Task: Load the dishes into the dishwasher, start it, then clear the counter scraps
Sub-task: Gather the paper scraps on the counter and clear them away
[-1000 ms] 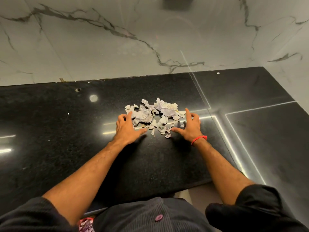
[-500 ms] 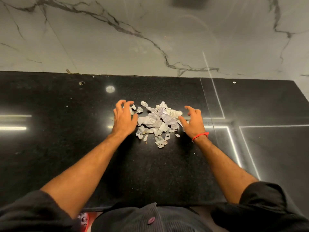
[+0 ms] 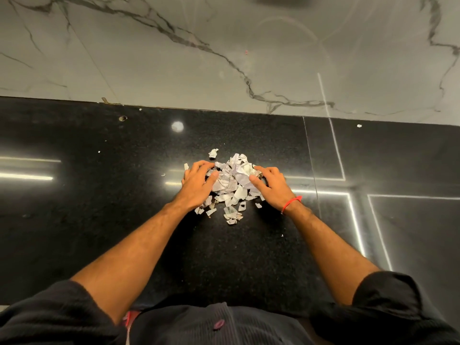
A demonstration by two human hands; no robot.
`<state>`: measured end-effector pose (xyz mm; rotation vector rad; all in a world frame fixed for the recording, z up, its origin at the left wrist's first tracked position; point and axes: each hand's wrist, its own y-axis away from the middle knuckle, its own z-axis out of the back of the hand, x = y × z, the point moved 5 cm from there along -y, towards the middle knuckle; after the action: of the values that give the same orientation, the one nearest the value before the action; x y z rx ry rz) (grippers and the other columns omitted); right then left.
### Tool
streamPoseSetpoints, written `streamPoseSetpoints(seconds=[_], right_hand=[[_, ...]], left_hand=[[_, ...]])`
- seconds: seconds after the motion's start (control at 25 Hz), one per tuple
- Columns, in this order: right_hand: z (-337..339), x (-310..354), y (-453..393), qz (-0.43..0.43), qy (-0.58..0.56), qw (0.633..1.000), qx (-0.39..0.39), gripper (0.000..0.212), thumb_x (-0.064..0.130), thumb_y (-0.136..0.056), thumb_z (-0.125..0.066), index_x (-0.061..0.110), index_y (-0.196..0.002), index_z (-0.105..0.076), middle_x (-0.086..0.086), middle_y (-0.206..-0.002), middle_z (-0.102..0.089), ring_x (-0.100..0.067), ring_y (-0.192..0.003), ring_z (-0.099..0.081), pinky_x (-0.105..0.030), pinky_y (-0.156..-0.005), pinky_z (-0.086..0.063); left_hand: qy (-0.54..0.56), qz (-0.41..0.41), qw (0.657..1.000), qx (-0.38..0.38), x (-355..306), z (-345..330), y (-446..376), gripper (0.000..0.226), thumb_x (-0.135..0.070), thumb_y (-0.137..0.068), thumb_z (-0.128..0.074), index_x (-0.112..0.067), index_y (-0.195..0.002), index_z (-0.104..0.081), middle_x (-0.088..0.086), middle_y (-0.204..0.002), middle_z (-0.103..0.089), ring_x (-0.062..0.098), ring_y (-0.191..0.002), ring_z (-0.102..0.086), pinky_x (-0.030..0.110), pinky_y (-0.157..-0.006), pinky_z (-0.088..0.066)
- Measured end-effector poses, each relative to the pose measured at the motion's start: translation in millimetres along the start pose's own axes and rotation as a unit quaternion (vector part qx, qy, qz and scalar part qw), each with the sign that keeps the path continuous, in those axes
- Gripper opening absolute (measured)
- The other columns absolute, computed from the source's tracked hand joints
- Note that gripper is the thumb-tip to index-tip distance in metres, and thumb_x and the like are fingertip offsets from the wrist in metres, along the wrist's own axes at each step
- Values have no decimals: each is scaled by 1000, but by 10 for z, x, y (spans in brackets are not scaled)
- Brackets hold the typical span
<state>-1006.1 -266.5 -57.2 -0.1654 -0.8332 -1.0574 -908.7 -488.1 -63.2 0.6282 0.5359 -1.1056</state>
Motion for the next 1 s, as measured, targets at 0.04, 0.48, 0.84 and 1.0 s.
streamPoseSetpoints(seconds=[0.04, 0.48, 0.84, 1.0], right_hand=[[-25, 6, 23, 5, 3, 1000, 11, 62, 57, -93, -53, 27, -146, -42, -5, -127, -45, -26, -128, -40, -33, -110, -30], [-229, 267, 53, 81, 247, 956, 135, 129, 88, -50, -66, 55, -146, 14, 6, -159, -5, -34, -144, -16, -63, -105, -39], [-154, 251, 71, 87, 264, 946, 165, 143, 96, -32, -61, 56, -141, 23, -2, -161, 1, -38, -140, -11, -62, -111, -31], [-352, 388, 135, 147, 238, 951, 130, 111, 69, -66, -74, 46, -152, -8, -9, -152, -19, -36, -134, -28, -54, -108, -39]], left_hand=[[15, -3, 1000, 8, 26, 23, 56, 52, -55, -102, -43, -27, -145, -47, -4, -150, -38, 21, -141, -30, 42, -115, -23], [-32, -30, 997, 58, 4, 20, 383, 100, -63, -69, -81, -41, -152, -30, -11, -159, -32, 16, -145, -22, 51, -120, -28], [-154, 34, 983, 94, 125, 40, 622, 144, -91, -41, -72, -44, -156, 0, -11, -155, -4, 28, -140, -17, 57, -114, -31], [-87, -11, 995, 53, -68, -172, 645, 103, -49, -76, -83, -34, -158, -22, -1, -156, -18, 25, -144, -26, 50, -119, -32]])
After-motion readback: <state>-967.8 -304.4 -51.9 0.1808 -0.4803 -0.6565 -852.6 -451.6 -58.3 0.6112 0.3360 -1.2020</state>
